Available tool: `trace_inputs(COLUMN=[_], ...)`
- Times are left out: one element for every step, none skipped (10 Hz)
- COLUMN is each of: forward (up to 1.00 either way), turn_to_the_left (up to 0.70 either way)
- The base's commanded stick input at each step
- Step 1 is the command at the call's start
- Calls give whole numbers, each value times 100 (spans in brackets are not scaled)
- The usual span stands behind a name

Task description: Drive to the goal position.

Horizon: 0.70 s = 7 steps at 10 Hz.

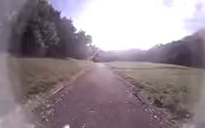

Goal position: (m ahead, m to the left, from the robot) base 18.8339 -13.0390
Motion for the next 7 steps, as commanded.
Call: trace_inputs(forward=[70,70,70,70,70,70,70], turn_to_the_left=[0,0,0,0,0,0,0])
